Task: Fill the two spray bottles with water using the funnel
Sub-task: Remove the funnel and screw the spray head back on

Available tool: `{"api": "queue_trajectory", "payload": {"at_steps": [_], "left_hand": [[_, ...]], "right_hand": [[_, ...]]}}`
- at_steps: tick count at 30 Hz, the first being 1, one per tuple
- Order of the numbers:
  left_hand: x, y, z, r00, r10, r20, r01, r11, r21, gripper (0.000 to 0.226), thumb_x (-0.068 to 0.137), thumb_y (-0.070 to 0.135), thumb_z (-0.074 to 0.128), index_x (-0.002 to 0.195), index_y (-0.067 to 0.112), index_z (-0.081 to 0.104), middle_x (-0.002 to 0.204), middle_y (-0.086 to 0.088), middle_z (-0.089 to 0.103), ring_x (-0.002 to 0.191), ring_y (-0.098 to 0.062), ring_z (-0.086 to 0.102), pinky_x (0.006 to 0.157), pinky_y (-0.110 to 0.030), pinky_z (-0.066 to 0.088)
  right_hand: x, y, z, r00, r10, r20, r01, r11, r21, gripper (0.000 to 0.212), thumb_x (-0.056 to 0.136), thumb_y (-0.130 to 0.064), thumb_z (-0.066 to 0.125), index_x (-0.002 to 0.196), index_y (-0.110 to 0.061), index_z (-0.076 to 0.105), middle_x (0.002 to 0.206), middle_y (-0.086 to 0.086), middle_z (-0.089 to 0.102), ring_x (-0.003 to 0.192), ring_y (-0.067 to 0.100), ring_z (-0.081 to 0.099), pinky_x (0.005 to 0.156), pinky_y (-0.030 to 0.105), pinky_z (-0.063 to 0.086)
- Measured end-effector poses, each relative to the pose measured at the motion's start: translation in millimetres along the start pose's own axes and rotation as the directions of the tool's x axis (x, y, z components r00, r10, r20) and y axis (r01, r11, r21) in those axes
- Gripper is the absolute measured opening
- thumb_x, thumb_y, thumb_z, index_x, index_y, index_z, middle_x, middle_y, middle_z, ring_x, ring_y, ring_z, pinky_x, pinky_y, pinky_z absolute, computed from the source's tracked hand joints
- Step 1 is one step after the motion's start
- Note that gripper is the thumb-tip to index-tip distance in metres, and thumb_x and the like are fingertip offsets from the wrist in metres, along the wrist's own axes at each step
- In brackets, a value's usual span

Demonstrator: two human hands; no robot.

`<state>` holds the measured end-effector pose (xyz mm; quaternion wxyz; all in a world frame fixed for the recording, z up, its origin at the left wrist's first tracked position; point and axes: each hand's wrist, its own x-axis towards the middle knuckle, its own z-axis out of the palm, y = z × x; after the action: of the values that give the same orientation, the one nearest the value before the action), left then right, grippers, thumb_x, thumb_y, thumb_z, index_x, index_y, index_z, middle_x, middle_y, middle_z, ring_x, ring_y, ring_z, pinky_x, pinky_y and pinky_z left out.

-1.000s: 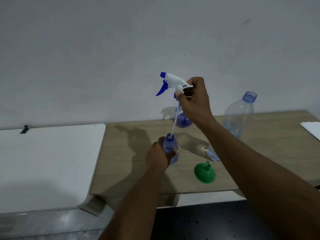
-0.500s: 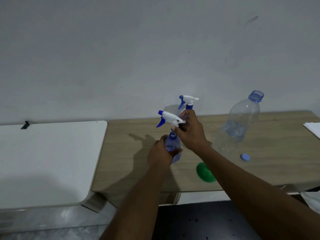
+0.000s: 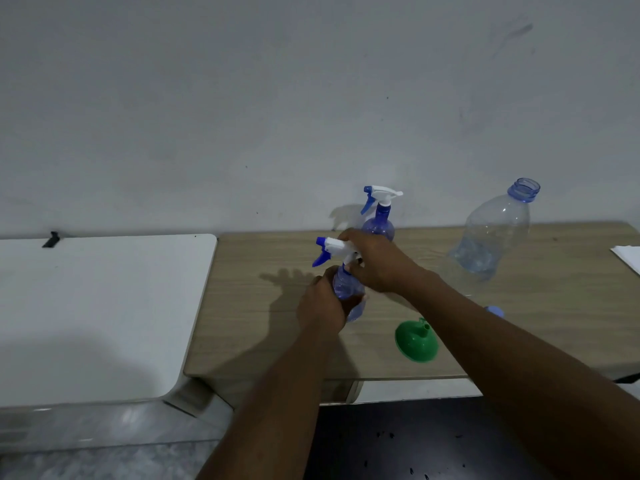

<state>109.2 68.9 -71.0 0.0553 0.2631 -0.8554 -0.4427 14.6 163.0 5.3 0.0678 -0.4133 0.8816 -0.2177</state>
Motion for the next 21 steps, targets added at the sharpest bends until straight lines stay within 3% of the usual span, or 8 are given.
{"api": "queue_trajectory", "payload": {"at_steps": [4, 11, 16, 21], "left_hand": [[-2.0, -3.5, 0.4, 0.999, 0.035, -0.027, -0.035, 0.999, 0.013, 0.052, 0.083, 0.048, 0.075, 0.127, 0.024, 0.058, 0.112, 0.0, 0.069, 0.104, -0.022, 0.066, 0.083, -0.028, 0.043], [-0.5, 0.0, 1.4, 1.0, -0.009, -0.011, 0.01, 0.998, 0.06, 0.061, 0.079, 0.053, 0.077, 0.127, 0.022, 0.057, 0.117, -0.001, 0.067, 0.109, -0.022, 0.064, 0.092, -0.036, 0.049], [1.0, -2.1, 2.2, 1.0, 0.003, -0.014, -0.002, 0.998, 0.066, 0.052, 0.084, 0.045, 0.074, 0.128, 0.023, 0.057, 0.119, 0.0, 0.067, 0.111, -0.021, 0.064, 0.094, -0.035, 0.048], [-0.1, 0.8, 0.9, 1.0, -0.01, 0.003, 0.009, 0.998, 0.069, 0.047, 0.085, 0.039, 0.075, 0.124, 0.017, 0.059, 0.118, -0.004, 0.067, 0.11, -0.023, 0.063, 0.092, -0.034, 0.047]], "right_hand": [[1.6, -3.8, 18.0, 1.0, 0.01, -0.025, -0.012, 0.997, -0.074, 0.037, 0.09, -0.012, 0.061, 0.124, -0.006, 0.047, 0.121, 0.013, 0.054, 0.101, 0.024, 0.055, 0.082, 0.031, 0.048], [-0.1, 6.6, 20.7, 0.996, -0.011, -0.086, 0.005, 0.997, -0.076, 0.044, 0.089, -0.022, 0.069, 0.122, -0.004, 0.048, 0.121, 0.014, 0.053, 0.1, 0.028, 0.057, 0.079, 0.029, 0.045], [-5.2, 10.7, 19.2, 0.997, -0.053, -0.064, 0.051, 0.998, -0.022, 0.041, 0.087, -0.017, 0.067, 0.121, -0.007, 0.048, 0.112, 0.011, 0.057, 0.095, 0.025, 0.059, 0.079, 0.034, 0.052], [-2.4, 11.5, 19.6, 0.994, -0.047, -0.099, 0.037, 0.994, -0.099, 0.048, 0.084, -0.029, 0.074, 0.12, -0.007, 0.05, 0.112, 0.011, 0.06, 0.096, 0.026, 0.058, 0.081, 0.042, 0.053]]}}
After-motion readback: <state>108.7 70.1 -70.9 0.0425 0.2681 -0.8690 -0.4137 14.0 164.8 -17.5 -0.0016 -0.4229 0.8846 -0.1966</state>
